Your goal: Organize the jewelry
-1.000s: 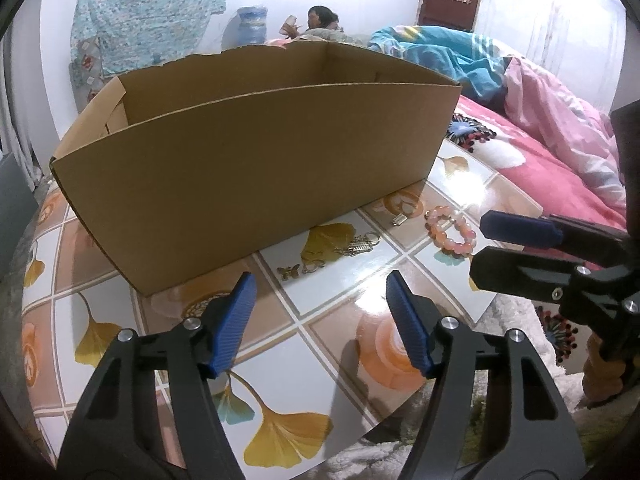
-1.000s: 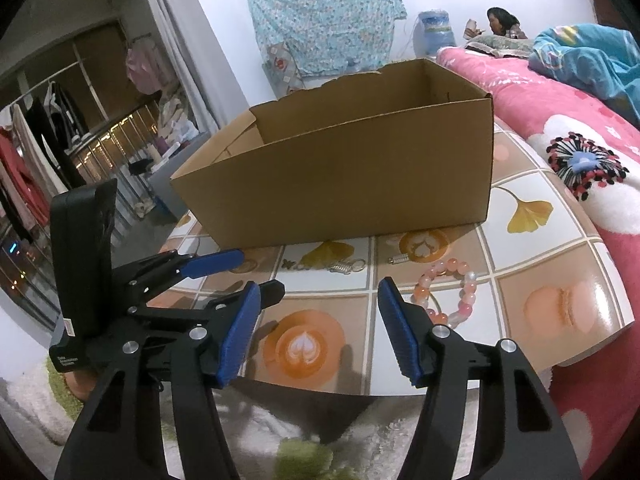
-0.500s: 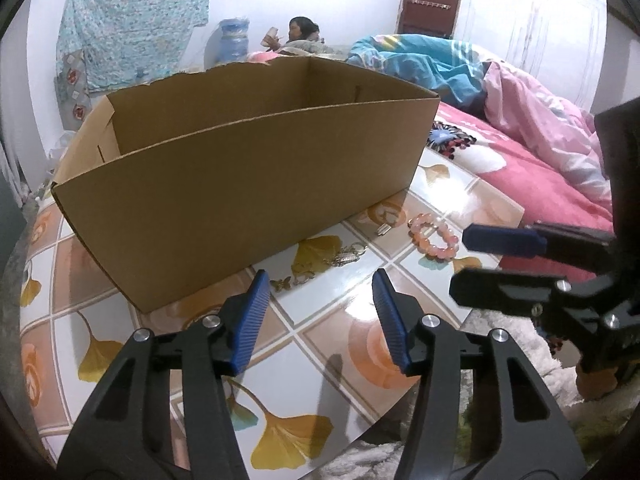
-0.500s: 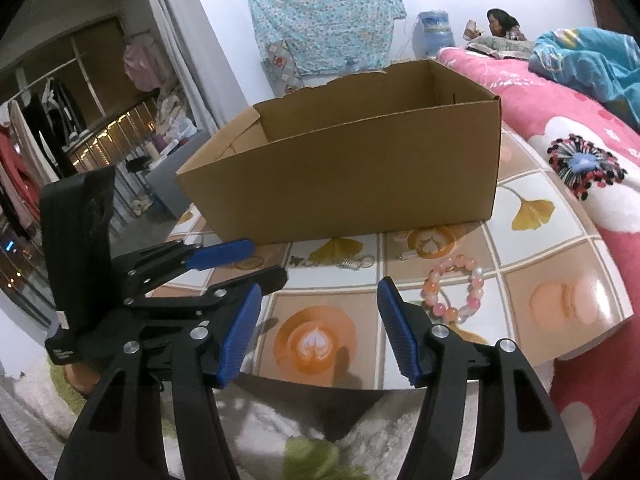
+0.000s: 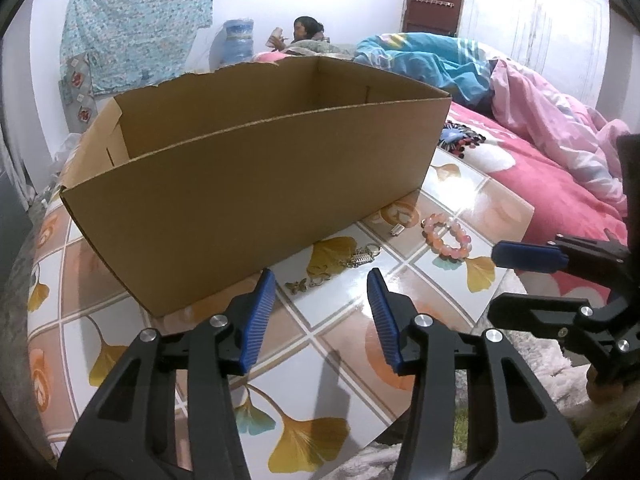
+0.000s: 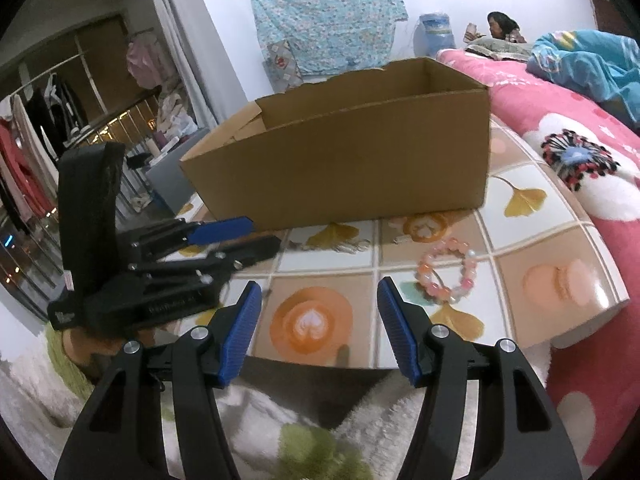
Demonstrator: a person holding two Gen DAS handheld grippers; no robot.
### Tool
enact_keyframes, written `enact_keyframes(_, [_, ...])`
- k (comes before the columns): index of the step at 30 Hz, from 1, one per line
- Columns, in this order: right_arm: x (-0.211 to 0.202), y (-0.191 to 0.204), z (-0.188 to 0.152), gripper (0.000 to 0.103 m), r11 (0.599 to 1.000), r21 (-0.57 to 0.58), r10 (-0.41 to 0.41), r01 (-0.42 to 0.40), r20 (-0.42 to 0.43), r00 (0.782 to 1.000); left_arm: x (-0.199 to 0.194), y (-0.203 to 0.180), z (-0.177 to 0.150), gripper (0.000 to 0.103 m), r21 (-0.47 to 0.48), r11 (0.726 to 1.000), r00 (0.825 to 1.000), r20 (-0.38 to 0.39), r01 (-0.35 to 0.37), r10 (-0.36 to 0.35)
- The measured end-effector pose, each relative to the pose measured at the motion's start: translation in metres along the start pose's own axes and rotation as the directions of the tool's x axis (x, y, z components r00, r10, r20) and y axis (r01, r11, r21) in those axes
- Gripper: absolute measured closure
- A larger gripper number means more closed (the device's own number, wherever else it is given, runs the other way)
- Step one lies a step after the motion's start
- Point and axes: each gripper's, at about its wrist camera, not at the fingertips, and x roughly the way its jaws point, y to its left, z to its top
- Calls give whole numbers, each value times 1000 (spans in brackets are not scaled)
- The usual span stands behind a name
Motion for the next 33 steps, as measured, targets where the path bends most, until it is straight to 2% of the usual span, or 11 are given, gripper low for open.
enact_keyframes(3, [-5,-10,-8,44,1000,11,-24,24,1,1000,1,-6,-1,60,10,1000,1000,-13,11,-11])
enact_keyframes(7, [-13,-32,-13,45,997,44,-64,63,10,998,5,-24,-3,61,40,997,998,-35,62,-61])
enact_keyframes(9, [-16,-45,-13,52,994,64,-87,86,6,996,10,-37,-2,62,78,993,995,-52,89,-85])
enact_keyframes(12, [-16,-59,-12,55,989,84,-119,119,-6,993,18,-52,0,65,135,987,994,-71,91,-82])
enact_keyframes(17, [-12,-80,-5,61,982,125,-141,141,-14,990,29,-65,7,72,132,980,986,-100,145,-133])
enact_keyframes(21, [-11,-82,3,64,986,112,-123,123,0,992,26,-65,4,74,149,984,991,-110,96,-80])
enact_keyframes(25, [3,-68,8,68,997,61,-35,36,-6,999,15,-45,-1,79,105,995,993,-115,-1,13])
enact_keyframes(29, [22,-46,11,71,998,21,61,-61,-34,998,9,-28,-5,79,93,991,987,-125,-93,105])
enact_keyframes(33, [33,-27,11,72,994,-16,107,-108,-59,993,12,-12,-3,79,90,989,985,-121,-115,125])
